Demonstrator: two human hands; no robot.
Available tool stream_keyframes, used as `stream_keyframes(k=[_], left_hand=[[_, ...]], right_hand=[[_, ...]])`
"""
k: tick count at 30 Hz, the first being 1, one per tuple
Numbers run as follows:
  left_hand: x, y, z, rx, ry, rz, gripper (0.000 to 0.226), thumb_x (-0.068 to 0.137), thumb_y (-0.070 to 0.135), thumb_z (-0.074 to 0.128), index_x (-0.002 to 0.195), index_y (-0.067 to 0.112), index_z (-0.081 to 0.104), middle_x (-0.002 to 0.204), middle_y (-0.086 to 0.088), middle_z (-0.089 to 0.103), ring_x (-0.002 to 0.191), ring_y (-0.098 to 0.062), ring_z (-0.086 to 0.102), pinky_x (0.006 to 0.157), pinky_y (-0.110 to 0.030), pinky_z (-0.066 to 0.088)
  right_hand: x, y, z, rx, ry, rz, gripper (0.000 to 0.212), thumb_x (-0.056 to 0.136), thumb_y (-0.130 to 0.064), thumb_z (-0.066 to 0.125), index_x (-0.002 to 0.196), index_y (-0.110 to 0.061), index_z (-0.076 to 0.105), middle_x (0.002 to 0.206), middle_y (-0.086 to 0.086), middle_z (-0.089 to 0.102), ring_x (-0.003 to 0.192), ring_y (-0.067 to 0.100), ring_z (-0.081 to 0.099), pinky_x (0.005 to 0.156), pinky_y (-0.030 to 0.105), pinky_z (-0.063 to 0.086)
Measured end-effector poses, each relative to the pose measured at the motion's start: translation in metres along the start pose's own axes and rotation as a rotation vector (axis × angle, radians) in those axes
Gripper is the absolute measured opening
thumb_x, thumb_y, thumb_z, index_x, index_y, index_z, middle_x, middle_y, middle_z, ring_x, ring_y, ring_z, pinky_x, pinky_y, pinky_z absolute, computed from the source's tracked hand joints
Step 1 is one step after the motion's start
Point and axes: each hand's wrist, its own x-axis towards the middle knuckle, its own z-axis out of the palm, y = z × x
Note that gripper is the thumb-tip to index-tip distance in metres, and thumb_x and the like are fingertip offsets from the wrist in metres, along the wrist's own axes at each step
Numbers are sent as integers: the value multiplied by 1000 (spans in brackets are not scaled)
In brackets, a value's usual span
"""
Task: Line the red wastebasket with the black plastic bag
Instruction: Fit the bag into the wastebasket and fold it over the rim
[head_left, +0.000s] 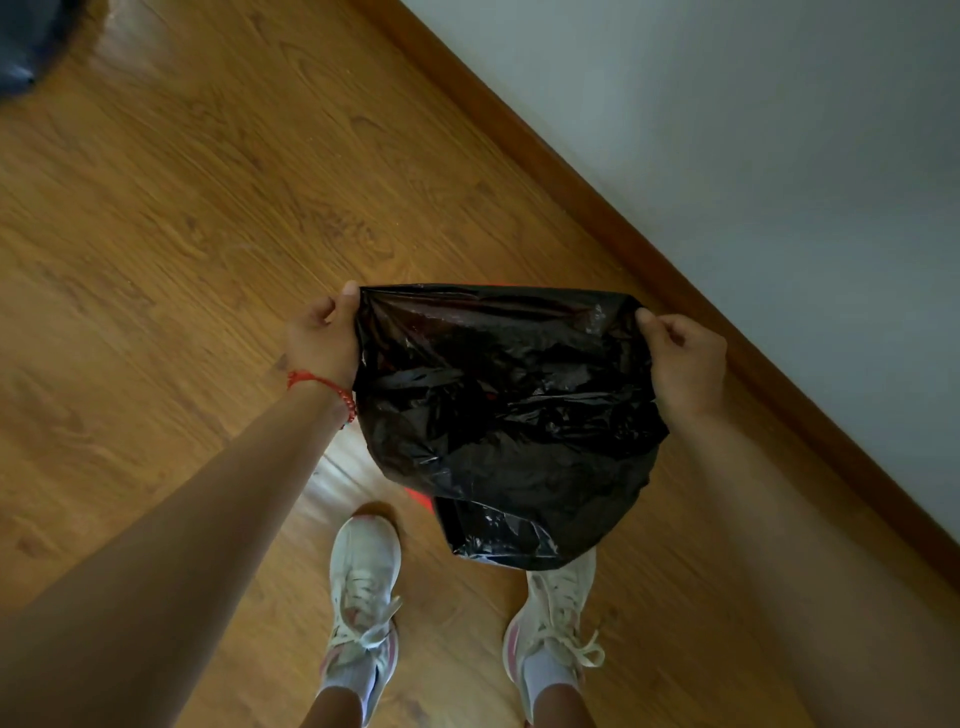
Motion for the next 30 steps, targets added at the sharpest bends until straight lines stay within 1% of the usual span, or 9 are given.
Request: stream_keyframes(k=[5,9,11,15,18,20,25,28,30], left_hand=[[16,1,6,19,20,23,33,89,30,53,58,19,52,34,17,48,37,6,44,42,-9,35],[24,-3,10,74,23,76,36,90,28,53,55,21,48,41,13,47,41,4,43,42,-10,31],[26,-6,12,75,29,91,34,90,26,53,56,22,48,52,11,48,42,6,44,43,-9,32],[28,-14,12,75,2,112,32,90,25,53,59,23,52,46,14,53,41,9,45,50,-14,37],[31,-19,10,102,-19,109,30,90,23,53,60,21,54,43,15,54,44,6,48,48,-12,38],[34,-24,9,131,-24,105,29,89,26,54,60,22,55,53,9,55,54,-1,49,53,-18,40],[38,-30,4,229,-40,114,33,88,33,53,60,15,53,64,-4,47,60,-9,42,52,-21,35],[31,-23,2,187,-57,69,32,90,37,49,71,11,56,68,-3,47,61,-9,43,53,-22,36],[26,-15,0,183,-47,62,30,91,37,48,81,12,62,76,-5,57,71,-12,55,55,-15,40]], right_hand=[[21,0,10,-16,9,-37,24,89,-31,55,71,-16,61,66,-11,55,63,1,51,52,4,35],[29,4,16,-15,16,-51,22,89,-31,55,75,-15,63,73,-2,60,68,7,53,59,12,38],[29,7,18,0,30,-54,20,88,-30,55,78,-15,64,73,-4,60,67,4,53,58,8,38],[28,12,19,0,60,-86,18,89,-27,56,78,-14,63,69,-11,56,65,-2,51,55,2,37],[28,18,18,-19,59,-87,17,88,-28,57,80,-15,64,76,-3,61,70,6,54,60,8,39],[28,21,17,-49,51,-82,16,88,-28,57,82,-15,65,80,-1,61,76,9,56,61,9,39],[25,20,13,-62,42,-58,20,85,-32,60,91,-14,67,86,-4,62,75,3,54,58,-3,35],[21,16,6,-45,36,-70,26,83,-34,62,99,-14,67,93,-5,62,83,5,56,66,1,38],[19,10,-1,-67,41,-94,32,83,-34,62,108,-14,64,98,-7,61,90,6,55,68,-1,37]])
